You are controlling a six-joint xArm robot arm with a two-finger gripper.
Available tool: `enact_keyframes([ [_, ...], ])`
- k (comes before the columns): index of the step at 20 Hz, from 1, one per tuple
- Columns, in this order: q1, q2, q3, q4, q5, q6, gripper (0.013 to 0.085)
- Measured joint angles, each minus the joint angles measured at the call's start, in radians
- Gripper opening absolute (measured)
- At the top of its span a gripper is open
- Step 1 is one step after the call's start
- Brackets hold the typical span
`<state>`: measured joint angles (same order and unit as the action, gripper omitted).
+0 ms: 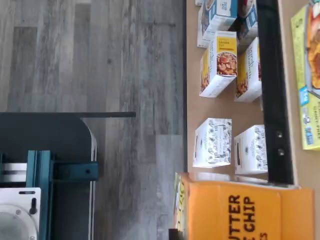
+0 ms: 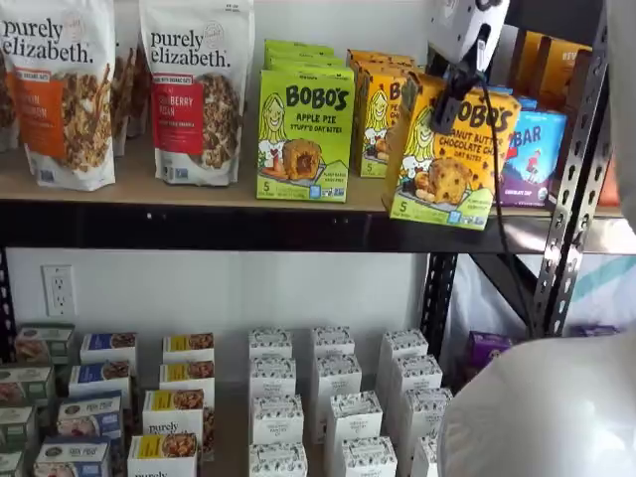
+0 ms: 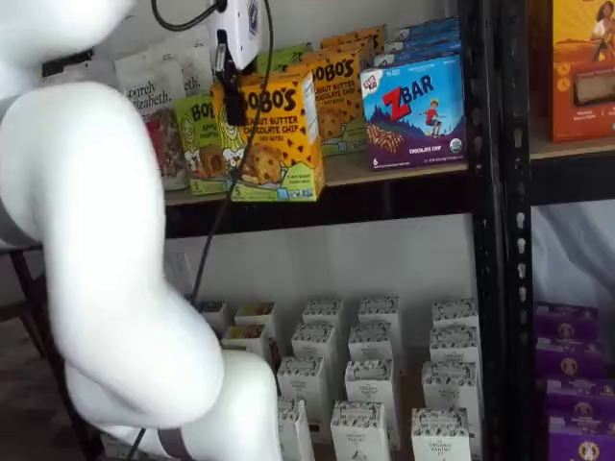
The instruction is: Pick up the orange box on the top shelf, the fifth box from the left
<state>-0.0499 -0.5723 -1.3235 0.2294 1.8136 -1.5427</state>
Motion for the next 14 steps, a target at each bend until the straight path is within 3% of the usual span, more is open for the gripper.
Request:
enact_keyframes([
  [14,0.063,-0.160,0.175,-0.029,-0.021,0.050,0.0210],
])
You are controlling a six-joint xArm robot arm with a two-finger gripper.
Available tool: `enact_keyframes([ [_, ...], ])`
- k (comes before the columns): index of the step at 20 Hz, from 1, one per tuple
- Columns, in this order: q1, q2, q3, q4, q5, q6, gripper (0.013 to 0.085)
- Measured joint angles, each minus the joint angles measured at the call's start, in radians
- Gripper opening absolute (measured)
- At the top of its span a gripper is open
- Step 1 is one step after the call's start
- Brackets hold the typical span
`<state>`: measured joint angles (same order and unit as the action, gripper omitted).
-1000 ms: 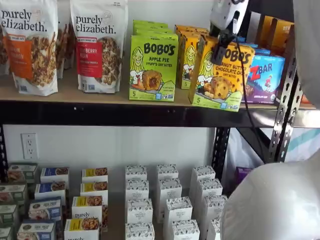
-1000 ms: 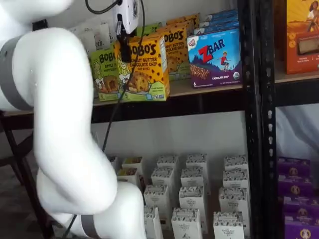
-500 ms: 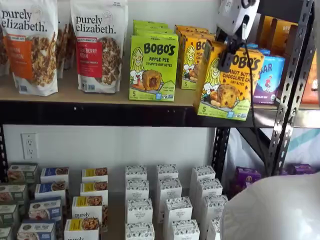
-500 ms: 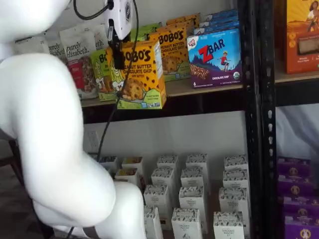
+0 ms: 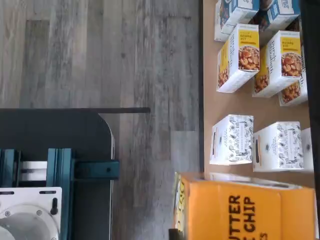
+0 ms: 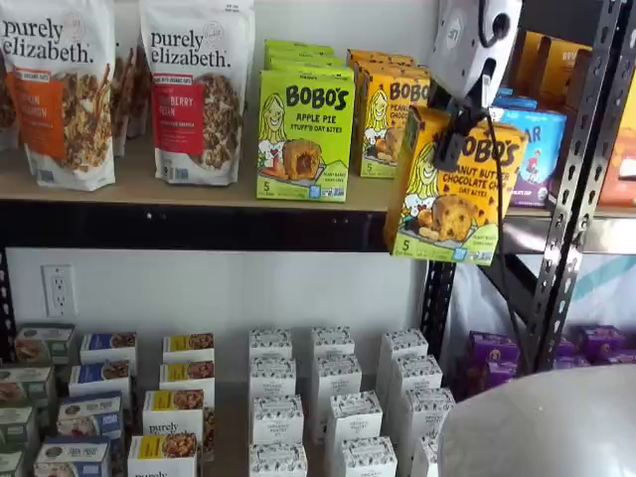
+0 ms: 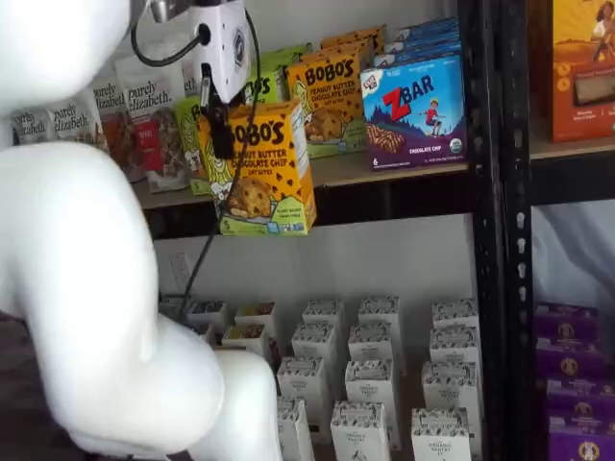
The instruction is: Pick up the orange box on the top shelf, the fifth box from the left
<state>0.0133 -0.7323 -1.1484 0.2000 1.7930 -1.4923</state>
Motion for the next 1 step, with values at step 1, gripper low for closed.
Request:
enact_keyframes([
  [1,0.006,-0.008,0.010,-0.004,-0.006,0.004,0.0210],
])
